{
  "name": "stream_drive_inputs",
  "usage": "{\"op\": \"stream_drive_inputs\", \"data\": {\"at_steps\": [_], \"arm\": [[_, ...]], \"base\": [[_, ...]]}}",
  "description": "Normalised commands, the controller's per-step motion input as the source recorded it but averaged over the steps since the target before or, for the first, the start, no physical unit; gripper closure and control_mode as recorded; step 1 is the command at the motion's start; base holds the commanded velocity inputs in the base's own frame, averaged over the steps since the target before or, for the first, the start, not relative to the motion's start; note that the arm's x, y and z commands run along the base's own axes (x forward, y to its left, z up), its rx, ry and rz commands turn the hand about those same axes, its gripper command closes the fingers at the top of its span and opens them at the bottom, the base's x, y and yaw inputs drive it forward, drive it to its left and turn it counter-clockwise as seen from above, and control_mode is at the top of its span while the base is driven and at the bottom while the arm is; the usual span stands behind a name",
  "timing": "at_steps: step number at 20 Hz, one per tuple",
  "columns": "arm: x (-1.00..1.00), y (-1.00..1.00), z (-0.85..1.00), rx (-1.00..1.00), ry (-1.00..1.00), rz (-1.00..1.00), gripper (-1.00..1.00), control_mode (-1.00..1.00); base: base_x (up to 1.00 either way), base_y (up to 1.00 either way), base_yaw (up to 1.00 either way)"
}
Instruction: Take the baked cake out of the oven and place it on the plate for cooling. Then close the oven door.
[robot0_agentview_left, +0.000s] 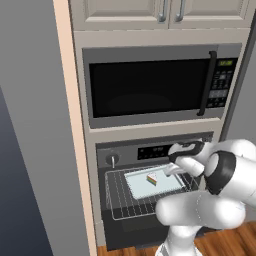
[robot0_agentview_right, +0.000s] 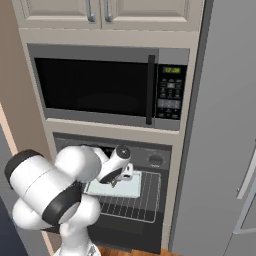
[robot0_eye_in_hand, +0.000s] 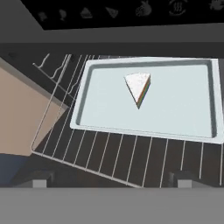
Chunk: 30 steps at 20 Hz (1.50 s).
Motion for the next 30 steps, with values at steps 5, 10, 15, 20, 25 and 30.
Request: {"op": "stream_drive_inputs", "data": {"at_steps": [5,10,15,20,25,30], "arm": [[0.00,0.37,-0.52,0.00,-0.06,0.00,-1.00,-1.00],[0.00,0.33,-0.43,0.00,-0.03,0.00,-1.00,-1.00],[0.00,0.11,-0.28,0.00,-0.04,0.00,-1.00,-1.00],[0.00,0.01,-0.14,0.00,-0.07,0.00,-1.00,-1.00],[0.00,0.00,-0.04,0.00,-0.04,-0.04,-1.00,-1.00],[0.10,0.00,-0.09,0.00,-0.04,-0.06,-1.00,-1.00]], "base": [[0.00,0.00,0.00],[0.00,0.00,0.00],[0.00,0.00,0.00],[0.00,0.00,0.00],[0.00,0.00,0.00],[0.00,0.00,0.00]]}}
